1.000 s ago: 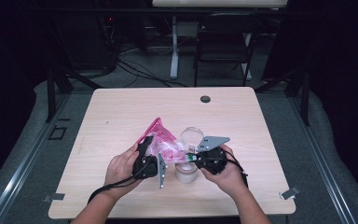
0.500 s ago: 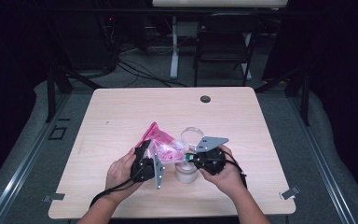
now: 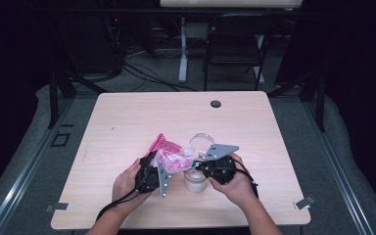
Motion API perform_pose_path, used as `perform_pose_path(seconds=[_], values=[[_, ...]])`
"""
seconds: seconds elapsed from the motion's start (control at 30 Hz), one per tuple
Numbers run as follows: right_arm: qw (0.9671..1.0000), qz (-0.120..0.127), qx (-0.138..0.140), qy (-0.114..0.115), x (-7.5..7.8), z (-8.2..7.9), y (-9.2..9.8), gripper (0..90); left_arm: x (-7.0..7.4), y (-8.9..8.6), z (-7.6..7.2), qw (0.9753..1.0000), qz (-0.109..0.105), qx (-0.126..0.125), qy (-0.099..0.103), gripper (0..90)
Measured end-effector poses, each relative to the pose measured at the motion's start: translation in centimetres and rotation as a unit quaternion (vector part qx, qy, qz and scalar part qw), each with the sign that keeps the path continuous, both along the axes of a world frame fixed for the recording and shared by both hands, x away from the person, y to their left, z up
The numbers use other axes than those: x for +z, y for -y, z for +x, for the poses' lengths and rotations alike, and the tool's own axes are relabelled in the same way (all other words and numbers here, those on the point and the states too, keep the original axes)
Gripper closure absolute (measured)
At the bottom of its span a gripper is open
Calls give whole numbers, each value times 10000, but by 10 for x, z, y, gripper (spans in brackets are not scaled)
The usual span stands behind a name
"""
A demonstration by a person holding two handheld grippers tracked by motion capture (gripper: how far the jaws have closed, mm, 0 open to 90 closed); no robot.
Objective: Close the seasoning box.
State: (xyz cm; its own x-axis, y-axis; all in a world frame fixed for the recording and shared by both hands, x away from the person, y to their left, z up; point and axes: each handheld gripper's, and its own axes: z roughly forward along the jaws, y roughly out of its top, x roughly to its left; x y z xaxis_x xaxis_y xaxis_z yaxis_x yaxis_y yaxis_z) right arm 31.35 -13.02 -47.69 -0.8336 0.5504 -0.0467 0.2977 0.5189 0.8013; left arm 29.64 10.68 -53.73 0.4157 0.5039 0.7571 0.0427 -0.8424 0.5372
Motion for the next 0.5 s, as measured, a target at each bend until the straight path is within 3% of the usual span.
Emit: perform_pose_path(seconds=[0.37, 0.5], values=[[10000, 62, 18, 52, 2, -2, -1, 891, -6, -6, 6, 9973, -451, 27, -585, 652], [10000, 66, 17, 55, 2, -2, -2, 891, -8, -6, 6, 9968, -481, 30, -641, 653]])
